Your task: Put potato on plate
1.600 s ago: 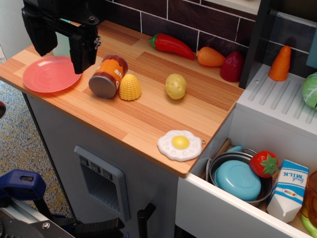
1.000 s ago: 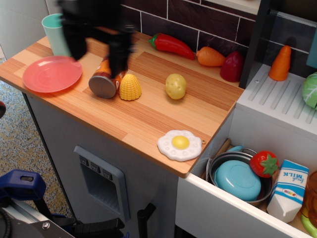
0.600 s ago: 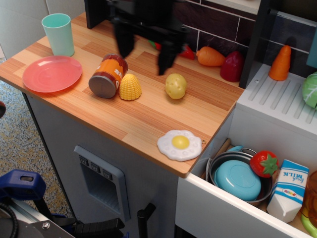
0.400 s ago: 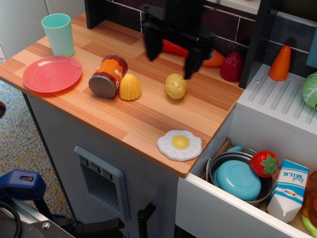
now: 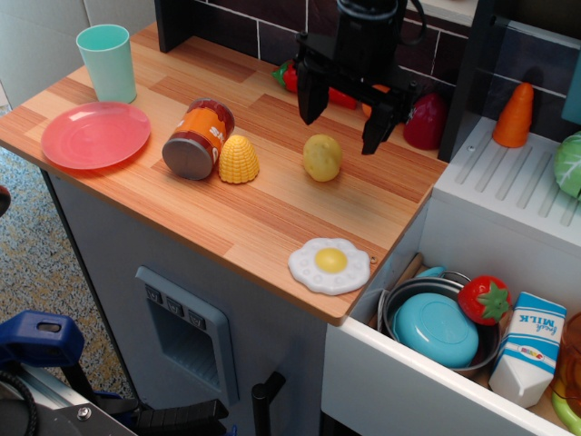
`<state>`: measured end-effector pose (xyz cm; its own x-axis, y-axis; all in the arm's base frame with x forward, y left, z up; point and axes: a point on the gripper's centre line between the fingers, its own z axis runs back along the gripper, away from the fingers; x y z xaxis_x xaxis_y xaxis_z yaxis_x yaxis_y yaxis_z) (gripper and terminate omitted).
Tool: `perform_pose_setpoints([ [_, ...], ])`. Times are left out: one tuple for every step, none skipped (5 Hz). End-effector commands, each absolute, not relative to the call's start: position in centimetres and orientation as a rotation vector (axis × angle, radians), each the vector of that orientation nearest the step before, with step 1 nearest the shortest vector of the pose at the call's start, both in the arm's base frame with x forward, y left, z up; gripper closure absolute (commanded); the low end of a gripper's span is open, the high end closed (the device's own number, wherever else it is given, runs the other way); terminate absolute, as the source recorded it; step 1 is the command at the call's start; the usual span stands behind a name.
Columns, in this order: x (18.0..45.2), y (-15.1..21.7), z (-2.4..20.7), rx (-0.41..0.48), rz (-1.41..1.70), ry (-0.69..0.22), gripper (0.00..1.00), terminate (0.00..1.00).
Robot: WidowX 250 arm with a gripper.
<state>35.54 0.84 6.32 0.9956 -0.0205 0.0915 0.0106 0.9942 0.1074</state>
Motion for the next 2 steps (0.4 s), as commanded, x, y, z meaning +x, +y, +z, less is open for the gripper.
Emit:
perform_pose_setpoints([
  [36.84, 1.38, 6.76, 0.131, 0.004, -0.159, 0.00, 0.00],
  [37.18, 2.04, 6.05, 0.136, -0.004, -0.160, 0.00, 0.00],
])
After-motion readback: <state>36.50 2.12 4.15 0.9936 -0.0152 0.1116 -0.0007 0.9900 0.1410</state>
